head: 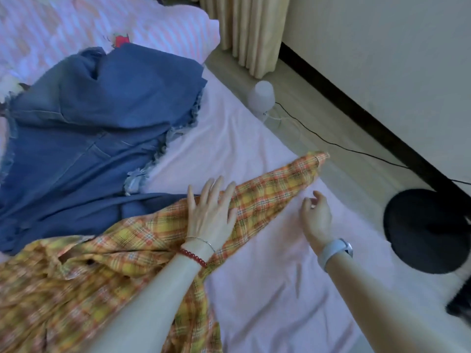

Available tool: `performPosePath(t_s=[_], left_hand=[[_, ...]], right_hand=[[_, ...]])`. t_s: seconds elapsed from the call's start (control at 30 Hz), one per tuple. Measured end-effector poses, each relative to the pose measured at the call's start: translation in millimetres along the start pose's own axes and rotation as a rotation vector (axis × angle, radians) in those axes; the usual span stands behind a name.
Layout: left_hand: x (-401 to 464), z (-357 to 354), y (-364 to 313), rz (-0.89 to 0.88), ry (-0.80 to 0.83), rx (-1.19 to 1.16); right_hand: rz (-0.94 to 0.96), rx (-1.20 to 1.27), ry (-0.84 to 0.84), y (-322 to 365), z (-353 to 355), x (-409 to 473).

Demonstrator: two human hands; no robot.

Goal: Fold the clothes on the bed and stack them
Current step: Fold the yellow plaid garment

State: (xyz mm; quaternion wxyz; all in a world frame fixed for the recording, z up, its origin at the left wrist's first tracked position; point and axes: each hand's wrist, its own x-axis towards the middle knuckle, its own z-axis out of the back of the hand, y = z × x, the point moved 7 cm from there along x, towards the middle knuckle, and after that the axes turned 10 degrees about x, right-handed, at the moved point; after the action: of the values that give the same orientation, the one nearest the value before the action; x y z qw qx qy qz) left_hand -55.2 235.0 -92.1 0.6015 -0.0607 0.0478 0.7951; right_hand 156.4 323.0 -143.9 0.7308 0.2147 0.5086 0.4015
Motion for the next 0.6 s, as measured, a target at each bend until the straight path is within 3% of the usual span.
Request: performPosePath(t_s=[0.1,0.17,0.23,0.33,0.4,0.43,0.5,0.6], left_hand=[[25,-25,11,0.197,0.272,-0.102],[37,-34,17,0.278,0.414,-0.165],[47,-34,19,0.29,0.413,-0.293],[52,-15,25,0.349,0.091,-0.558],[45,10,30,0.401,-0.211,-0.595],[42,14,29,0.415,-0.279,-0.548],[47,8,24,0.421,-0.219,-0.405],[50,-6,10,0.381,-0.018,-0.216]], right_hand=[[-0.387,0.488,0.03,-19,-16,1],[-0.486,0.631,0.065,-15,-24,10],[-0.53,0.703,0.096,-9,-29,18],[-0.462,0.785,0.09,5,-27,29],[-0.249,0.724,0.019,18,-15,37],[-0.125,0.632,-0.023,24,-9,41],[0.041,0.45,-0.074,28,-1,45],[-0.02,0.286,-0.079,5,3,54]])
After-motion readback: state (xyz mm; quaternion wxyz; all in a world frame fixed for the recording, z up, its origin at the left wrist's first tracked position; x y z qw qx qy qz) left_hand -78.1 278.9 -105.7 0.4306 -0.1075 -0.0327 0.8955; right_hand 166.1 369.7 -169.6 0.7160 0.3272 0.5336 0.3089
